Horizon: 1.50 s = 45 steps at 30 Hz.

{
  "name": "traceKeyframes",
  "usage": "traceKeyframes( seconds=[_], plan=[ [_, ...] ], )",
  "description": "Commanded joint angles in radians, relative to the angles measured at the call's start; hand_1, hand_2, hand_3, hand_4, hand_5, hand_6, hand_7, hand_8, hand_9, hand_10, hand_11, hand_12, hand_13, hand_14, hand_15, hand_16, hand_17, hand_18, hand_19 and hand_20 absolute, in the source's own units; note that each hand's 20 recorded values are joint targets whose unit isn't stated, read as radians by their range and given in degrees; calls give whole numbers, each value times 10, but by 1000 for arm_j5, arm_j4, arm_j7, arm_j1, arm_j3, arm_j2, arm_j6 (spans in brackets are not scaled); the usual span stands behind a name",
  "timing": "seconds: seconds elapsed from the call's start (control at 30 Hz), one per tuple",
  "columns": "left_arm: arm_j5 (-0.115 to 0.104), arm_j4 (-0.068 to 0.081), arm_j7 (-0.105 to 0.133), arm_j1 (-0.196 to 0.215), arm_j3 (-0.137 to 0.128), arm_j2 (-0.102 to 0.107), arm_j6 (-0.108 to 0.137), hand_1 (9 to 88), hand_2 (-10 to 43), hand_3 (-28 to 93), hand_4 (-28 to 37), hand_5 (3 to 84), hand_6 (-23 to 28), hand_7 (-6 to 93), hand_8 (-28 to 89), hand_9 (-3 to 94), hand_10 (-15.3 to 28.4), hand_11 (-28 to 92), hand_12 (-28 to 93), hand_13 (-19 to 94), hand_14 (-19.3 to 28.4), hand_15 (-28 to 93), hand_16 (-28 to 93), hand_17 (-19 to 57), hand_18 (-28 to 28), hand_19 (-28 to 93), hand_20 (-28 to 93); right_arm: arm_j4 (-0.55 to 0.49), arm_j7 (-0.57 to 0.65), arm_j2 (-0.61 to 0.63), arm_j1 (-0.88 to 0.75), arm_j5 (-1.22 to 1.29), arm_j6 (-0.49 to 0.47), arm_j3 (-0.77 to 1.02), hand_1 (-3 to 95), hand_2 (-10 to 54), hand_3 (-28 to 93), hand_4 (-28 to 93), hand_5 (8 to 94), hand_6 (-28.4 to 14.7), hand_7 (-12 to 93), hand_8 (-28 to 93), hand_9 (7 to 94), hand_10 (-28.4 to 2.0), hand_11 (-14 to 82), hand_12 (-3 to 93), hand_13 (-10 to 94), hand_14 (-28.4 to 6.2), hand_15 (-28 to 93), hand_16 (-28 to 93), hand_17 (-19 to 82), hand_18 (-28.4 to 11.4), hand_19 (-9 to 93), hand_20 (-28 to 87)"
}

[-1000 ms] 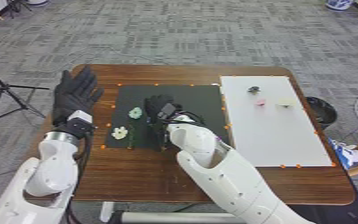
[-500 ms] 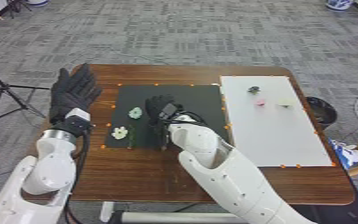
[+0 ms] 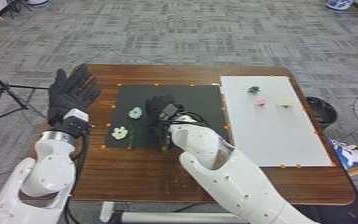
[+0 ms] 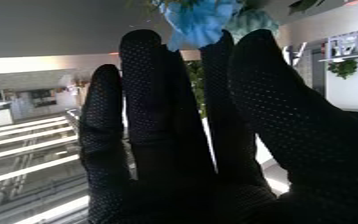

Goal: Arrange flowers

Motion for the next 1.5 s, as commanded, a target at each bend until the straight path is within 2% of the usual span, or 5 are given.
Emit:
traceKeyframes(
  seconds=[0.03, 0.1, 0.57, 0.9, 1.5],
  plan=[
    [-9, -20, 7, 26, -7, 5, 9, 258, 179, 603, -283, 368, 83, 78, -83, 253, 127, 131, 55, 160, 137, 112, -29, -97, 123, 325, 43, -19, 29, 23, 9, -8, 65, -16, 460, -95, 812, -282, 652, 10, 249, -159, 563, -156, 131, 172, 506, -128, 525, 282, 242, -218, 712, 384],
    [-7, -32, 9, 38, -10, 4, 12, 259, 179, 601, -283, 367, 82, 77, -83, 252, 127, 130, 56, 159, 137, 112, -29, -97, 123, 325, 43, -44, 33, 29, 1, -3, 54, -5, 451, -95, 814, -282, 645, 7, 259, -158, 546, -156, 152, 193, 498, -131, 543, 283, 242, -219, 715, 384],
    [14, -13, 7, 36, -20, -3, -14, 263, 177, 599, -283, 366, 81, 72, -84, 254, 122, 126, 51, 166, 103, 88, -41, -91, 119, 318, 42, -71, 141, 243, 66, 219, 151, 166, 369, -95, 812, -240, 451, -69, 157, -114, 435, -193, 141, 170, 442, -160, 616, 222, 239, -227, 753, 377],
    [4, -30, 26, 57, -34, 8, 6, 264, 177, 597, -283, 367, 79, 73, -85, 256, 122, 129, 47, 165, 99, 95, -46, -84, 108, 314, 40, -136, 223, 413, -8, 231, 56, 309, 385, -95, 813, -237, 473, -70, 154, -116, 455, -179, 140, 160, 433, -148, 510, 174, 231, -221, 732, 345],
    [9, -32, 25, 43, -19, 6, 7, 251, 175, 632, -283, 370, 84, 77, -85, 257, 123, 135, 47, 173, 104, 110, -53, -80, 105, 317, 38, -58, 305, 388, -15, 131, -198, 341, 488, -95, 814, -281, 497, -90, 102, -105, 456, -171, 104, 140, 409, -146, 422, 167, 226, -217, 721, 325]
  ],
)
